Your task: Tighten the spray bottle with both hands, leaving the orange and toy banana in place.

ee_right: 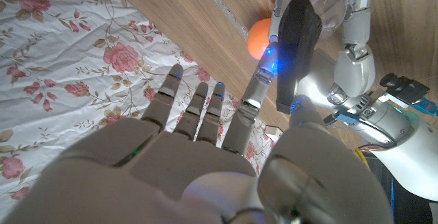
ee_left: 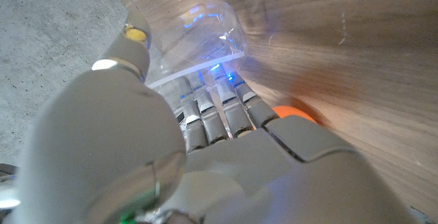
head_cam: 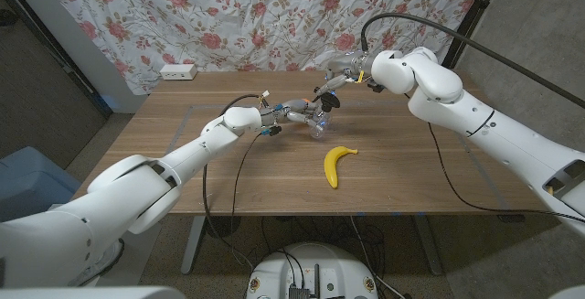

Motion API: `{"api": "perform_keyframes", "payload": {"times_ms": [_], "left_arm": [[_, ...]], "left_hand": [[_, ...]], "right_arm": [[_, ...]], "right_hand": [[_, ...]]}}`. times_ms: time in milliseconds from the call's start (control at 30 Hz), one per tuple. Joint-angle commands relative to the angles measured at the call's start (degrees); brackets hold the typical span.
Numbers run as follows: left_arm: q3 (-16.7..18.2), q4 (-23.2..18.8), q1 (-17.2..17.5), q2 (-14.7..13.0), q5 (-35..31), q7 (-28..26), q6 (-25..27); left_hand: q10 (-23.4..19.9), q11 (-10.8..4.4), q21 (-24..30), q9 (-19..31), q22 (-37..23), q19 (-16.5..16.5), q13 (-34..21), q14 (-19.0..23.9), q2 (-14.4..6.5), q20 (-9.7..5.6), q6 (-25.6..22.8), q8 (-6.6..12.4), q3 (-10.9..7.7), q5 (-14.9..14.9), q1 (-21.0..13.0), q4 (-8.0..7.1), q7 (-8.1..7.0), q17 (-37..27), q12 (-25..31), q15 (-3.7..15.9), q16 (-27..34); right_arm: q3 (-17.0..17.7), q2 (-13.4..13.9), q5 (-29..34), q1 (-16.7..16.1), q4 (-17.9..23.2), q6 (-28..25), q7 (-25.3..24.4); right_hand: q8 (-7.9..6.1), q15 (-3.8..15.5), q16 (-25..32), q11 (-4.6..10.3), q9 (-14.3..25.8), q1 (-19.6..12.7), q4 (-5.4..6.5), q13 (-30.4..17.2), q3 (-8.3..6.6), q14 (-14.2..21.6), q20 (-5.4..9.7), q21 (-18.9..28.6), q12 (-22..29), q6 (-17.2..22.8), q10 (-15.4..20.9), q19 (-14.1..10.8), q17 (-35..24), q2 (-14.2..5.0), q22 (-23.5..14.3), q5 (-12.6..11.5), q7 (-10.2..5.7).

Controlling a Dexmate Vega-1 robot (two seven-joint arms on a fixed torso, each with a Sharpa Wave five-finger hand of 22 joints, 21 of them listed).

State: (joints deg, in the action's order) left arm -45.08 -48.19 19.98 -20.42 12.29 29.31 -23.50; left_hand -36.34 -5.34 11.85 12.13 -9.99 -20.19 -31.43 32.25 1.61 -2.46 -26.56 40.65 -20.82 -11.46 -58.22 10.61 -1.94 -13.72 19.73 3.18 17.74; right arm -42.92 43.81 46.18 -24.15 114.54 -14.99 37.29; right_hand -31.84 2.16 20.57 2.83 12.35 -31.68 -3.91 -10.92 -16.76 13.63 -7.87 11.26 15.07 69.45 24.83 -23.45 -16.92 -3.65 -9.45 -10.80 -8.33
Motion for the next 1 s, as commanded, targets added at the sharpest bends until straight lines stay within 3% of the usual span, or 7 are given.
{"api": "perform_keyframes", "payload": {"times_ms": [33,467,833,1000], "left_arm": [[0.53,-3.26,1.76,-1.14,0.20,-1.38,1.24],[1.44,-7.30,4.17,-2.66,0.66,-3.54,2.57],[2.04,-8.38,5.25,-2.96,1.06,-4.83,2.51],[2.45,-8.70,5.86,-3.00,1.57,-5.41,2.52]], "left_hand": [[-4.60,-4.01,-0.03,0.08,-0.21,-0.58,-0.39,0.59,-7.92,-3.38,-6.47,7.53,-0.88,-0.36,0.06,-0.70,-1.89,-0.19,0.02,8.23,-0.29],[-4.71,-4.01,-0.04,0.08,-0.21,-0.58,-0.50,0.62,-8.00,-3.31,-6.37,7.59,-0.93,-0.37,0.11,-0.75,-1.92,-0.19,-0.07,8.16,-0.41],[-5.12,-4.00,0.05,0.08,-0.21,-0.86,-0.59,0.83,-8.02,-3.09,-6.64,7.78,-0.92,-0.36,0.13,-0.76,-1.76,-0.22,-0.02,8.14,-0.41],[-5.29,-3.98,0.06,0.07,-0.21,-0.91,-0.63,0.95,-8.06,-3.08,-6.65,7.81,-0.95,-0.37,0.15,-0.76,-1.85,-0.22,0.00,8.13,-0.41]], "right_arm": [[-0.02,-0.82,3.28,-1.61,1.82,-3.34,-0.28],[-1.58,-3.07,7.65,-1.51,2.28,-7.51,2.71],[-1.84,-4.19,8.79,-2.08,1.74,-8.08,1.88],[-1.95,-4.97,9.41,-2.42,1.67,-9.75,2.21]], "right_hand": [[-0.99,0.23,0.43,0.03,0.27,0.05,-0.62,-0.15,-0.17,0.98,0.28,0.52,0.48,2.43,1.45,-0.91,0.00,-0.62,-0.31,0.10,-0.65],[-2.42,0.86,1.17,0.59,0.32,0.16,-1.35,-0.05,-0.24,3.17,0.36,0.42,0.59,5.57,3.98,-1.76,0.13,-0.81,-0.33,0.20,-0.09],[-3.99,2.07,1.74,0.94,0.47,-3.92,-4.52,0.08,-2.44,5.03,1.33,0.27,0.35,8.29,6.55,-2.58,0.58,-2.41,-0.34,0.07,0.64],[-4.42,2.33,1.84,0.94,0.29,-5.09,-5.32,0.10,-3.03,5.41,1.38,0.17,0.10,9.06,6.92,-2.64,0.72,-2.61,-0.34,-0.19,1.73]]}}
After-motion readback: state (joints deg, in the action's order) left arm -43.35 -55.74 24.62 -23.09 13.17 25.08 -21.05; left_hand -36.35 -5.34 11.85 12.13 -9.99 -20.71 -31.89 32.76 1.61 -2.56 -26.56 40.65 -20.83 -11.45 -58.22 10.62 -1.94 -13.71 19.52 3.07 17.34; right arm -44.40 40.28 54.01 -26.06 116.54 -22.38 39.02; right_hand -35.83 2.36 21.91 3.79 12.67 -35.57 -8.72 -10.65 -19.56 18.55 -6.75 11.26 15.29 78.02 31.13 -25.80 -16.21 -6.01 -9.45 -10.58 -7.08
